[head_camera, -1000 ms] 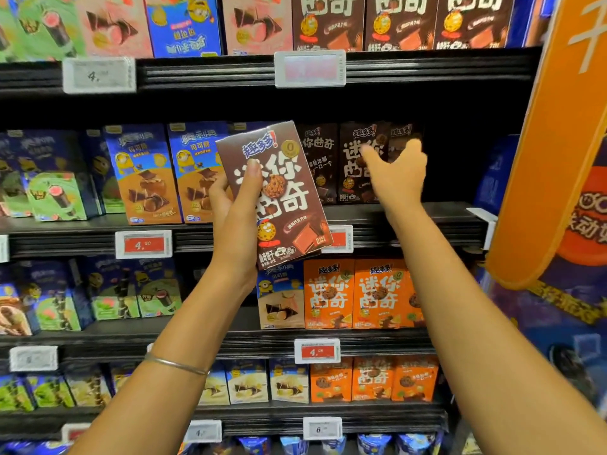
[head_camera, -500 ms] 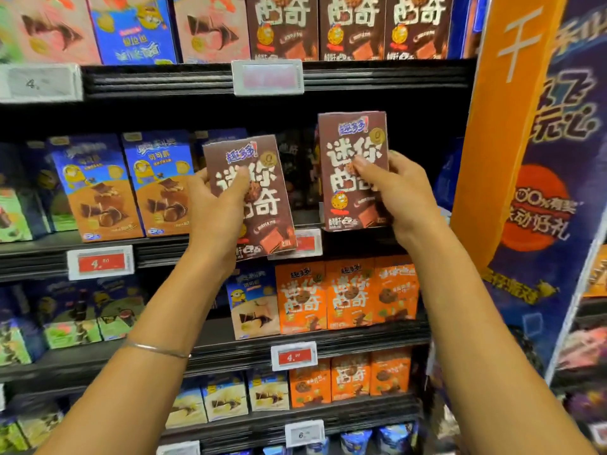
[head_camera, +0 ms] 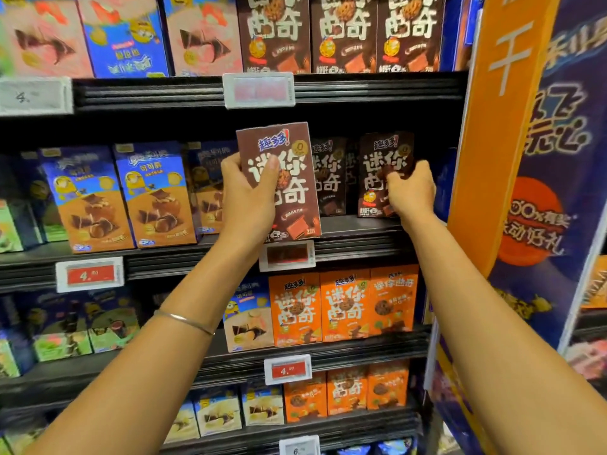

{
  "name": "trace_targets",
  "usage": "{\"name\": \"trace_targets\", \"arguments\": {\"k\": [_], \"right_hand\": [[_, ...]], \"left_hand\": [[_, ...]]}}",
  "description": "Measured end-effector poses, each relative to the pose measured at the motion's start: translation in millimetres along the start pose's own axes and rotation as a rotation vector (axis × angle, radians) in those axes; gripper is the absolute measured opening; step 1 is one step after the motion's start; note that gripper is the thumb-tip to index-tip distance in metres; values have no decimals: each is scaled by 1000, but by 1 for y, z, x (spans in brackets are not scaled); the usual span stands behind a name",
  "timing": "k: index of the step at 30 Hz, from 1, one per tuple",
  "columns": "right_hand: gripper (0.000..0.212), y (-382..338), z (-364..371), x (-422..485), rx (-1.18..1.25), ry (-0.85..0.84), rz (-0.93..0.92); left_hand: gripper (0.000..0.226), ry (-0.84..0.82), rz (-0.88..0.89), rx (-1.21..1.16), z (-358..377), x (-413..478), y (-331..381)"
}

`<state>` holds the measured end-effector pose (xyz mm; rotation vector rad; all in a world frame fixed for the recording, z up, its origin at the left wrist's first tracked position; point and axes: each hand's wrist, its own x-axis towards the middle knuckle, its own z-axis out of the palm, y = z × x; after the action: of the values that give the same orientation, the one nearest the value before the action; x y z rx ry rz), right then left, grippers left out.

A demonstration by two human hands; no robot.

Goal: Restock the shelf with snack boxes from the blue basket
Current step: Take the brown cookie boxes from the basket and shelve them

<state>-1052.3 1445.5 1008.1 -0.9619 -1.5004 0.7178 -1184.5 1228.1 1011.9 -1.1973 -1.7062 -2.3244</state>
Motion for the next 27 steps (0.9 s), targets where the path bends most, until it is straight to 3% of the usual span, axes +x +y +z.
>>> {"name": "trace_targets", "arguments": {"k": [5,12,14,18,22,25,27], "right_hand": [[40,0,13,11,-125,-26,77],[38,-4,24,13,-100,-65,125],[46,-8,25,3,-154,-7,80],[51,-15,32,-24,-20,121,-197],[35,-21,45,-34,47,-76,-330],[38,-21,56,-35,1,-291,-255],[34,-18,58,-36,-33,-365,-248]], "left_hand": [[41,-71,-9,164,23,17,-2],[50,-5,-88,507,50,41,-13],[54,21,-96,547,54,45,-13],[93,26,-71,600,57,44,-11],[114,-57,61,850,60,41,-8],[102,-84,211,1176,60,48,-7],[80,-146,264,1282,58,57,-4]]}}
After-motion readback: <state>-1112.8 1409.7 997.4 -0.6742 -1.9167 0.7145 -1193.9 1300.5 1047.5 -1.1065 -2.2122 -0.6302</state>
